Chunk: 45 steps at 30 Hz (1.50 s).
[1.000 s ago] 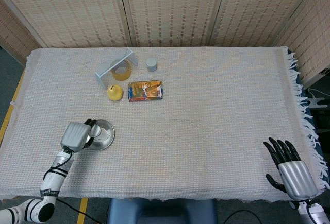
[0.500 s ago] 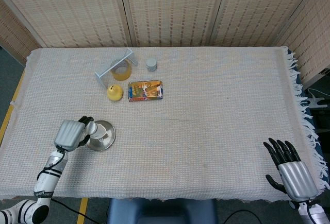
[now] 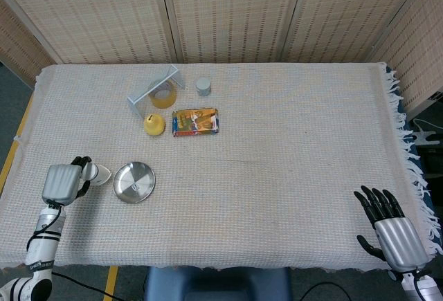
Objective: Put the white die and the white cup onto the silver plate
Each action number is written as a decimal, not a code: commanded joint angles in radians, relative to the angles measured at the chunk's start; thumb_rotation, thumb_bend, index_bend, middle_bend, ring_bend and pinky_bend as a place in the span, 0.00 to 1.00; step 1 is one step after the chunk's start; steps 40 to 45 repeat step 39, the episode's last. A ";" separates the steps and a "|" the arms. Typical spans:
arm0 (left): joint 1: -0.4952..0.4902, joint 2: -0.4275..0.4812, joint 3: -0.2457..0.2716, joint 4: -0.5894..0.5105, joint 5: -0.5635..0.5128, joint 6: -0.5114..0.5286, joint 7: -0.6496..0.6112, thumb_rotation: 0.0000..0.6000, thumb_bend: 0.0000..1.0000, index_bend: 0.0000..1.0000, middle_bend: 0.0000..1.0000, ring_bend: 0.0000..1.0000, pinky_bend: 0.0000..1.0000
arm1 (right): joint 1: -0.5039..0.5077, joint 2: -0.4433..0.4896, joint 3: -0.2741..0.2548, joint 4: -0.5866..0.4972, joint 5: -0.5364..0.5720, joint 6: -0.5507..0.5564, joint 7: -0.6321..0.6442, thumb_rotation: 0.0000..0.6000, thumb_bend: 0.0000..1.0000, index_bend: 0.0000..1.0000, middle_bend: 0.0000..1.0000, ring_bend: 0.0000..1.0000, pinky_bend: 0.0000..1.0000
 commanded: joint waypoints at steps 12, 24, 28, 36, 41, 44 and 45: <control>-0.013 0.007 -0.006 0.016 -0.075 -0.115 -0.010 1.00 0.35 0.08 0.40 0.73 0.94 | -0.002 -0.002 0.000 -0.001 0.000 0.000 -0.006 1.00 0.14 0.00 0.00 0.00 0.00; 0.029 0.050 0.009 -0.062 -0.001 -0.062 -0.120 1.00 0.31 0.00 0.00 0.15 0.62 | -0.012 -0.012 0.011 -0.003 0.015 0.018 -0.036 1.00 0.13 0.00 0.00 0.00 0.00; 0.052 0.065 0.020 -0.098 0.056 -0.019 -0.179 1.00 0.31 0.00 0.00 0.01 0.38 | -0.014 -0.013 0.013 -0.003 0.012 0.024 -0.035 1.00 0.14 0.00 0.00 0.00 0.00; 0.241 0.119 0.207 -0.099 0.476 0.328 -0.458 1.00 0.31 0.00 0.00 0.00 0.15 | -0.017 -0.035 0.024 0.038 -0.025 0.068 -0.009 1.00 0.14 0.00 0.00 0.00 0.00; 0.248 0.126 0.208 -0.110 0.482 0.323 -0.425 1.00 0.31 0.00 0.00 0.00 0.15 | -0.018 -0.030 0.022 0.034 -0.029 0.070 -0.006 1.00 0.14 0.00 0.00 0.00 0.00; 0.248 0.126 0.208 -0.110 0.482 0.323 -0.425 1.00 0.31 0.00 0.00 0.00 0.15 | -0.018 -0.030 0.022 0.034 -0.029 0.070 -0.006 1.00 0.14 0.00 0.00 0.00 0.00; 0.248 0.126 0.208 -0.110 0.482 0.323 -0.425 1.00 0.31 0.00 0.00 0.00 0.15 | -0.018 -0.030 0.022 0.034 -0.029 0.070 -0.006 1.00 0.14 0.00 0.00 0.00 0.00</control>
